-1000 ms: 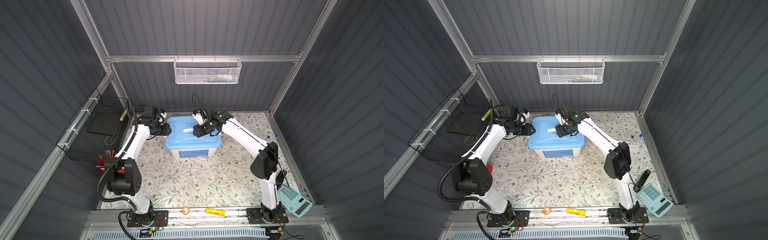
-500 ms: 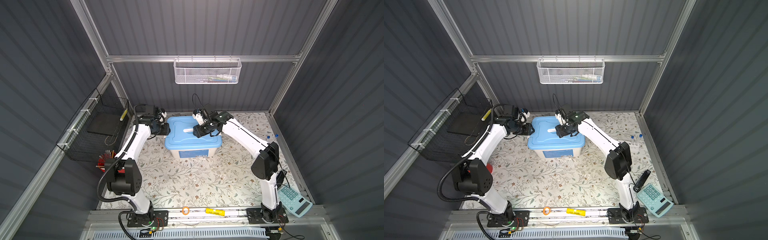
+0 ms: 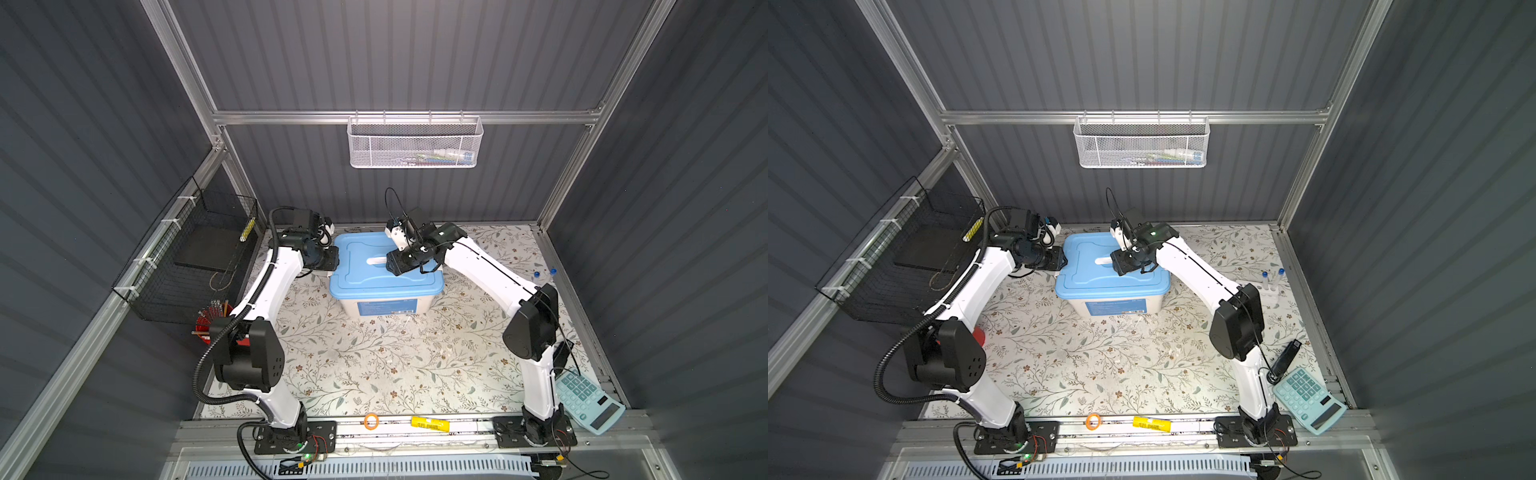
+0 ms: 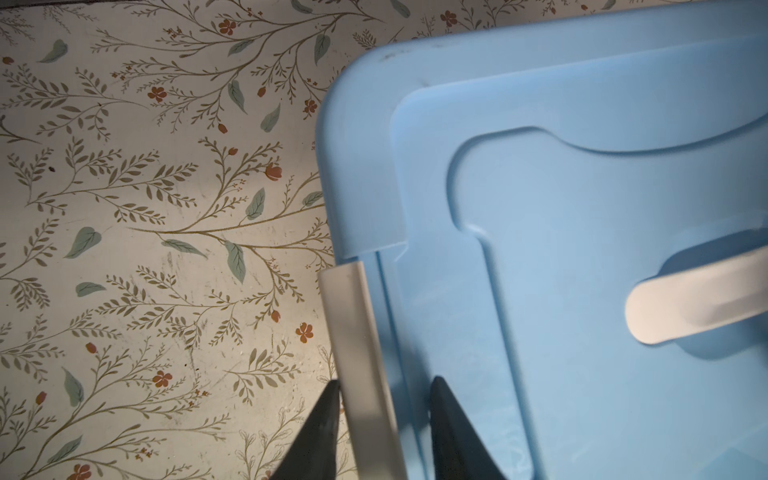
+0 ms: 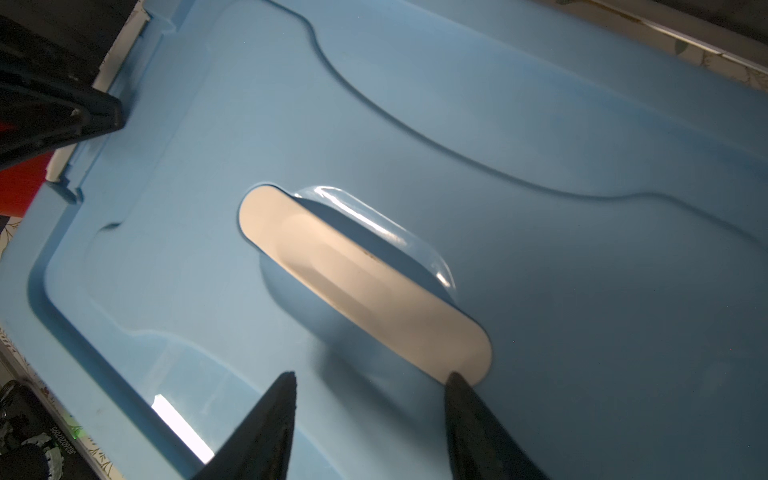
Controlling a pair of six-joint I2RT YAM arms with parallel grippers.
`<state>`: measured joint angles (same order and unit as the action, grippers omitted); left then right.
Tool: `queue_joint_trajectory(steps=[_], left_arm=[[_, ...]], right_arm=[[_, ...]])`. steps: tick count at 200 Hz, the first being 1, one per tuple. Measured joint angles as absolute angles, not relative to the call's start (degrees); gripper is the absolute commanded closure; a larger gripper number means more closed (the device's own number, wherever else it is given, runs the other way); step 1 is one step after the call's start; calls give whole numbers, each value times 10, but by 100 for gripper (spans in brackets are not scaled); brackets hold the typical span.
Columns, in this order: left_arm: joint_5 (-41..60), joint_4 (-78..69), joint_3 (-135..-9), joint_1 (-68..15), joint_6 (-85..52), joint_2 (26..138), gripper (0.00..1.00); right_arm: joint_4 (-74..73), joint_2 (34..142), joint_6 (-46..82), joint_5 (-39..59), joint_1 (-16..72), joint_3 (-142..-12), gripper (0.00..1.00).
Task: Organize the chemistry lab equipment
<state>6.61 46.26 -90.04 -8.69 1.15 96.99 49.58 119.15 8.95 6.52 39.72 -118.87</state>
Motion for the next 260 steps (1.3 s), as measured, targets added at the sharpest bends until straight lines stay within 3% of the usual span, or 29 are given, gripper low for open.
queue_joint_trajectory(steps=[153,260], left_arm=[[18,486,-934,-109,11,986,73],[-1,489,-941,-121,9,992,67]], right_arm=[[493,1191,89,67,397,-1186,42],[484,1183,89,73,397,-1174,42]])
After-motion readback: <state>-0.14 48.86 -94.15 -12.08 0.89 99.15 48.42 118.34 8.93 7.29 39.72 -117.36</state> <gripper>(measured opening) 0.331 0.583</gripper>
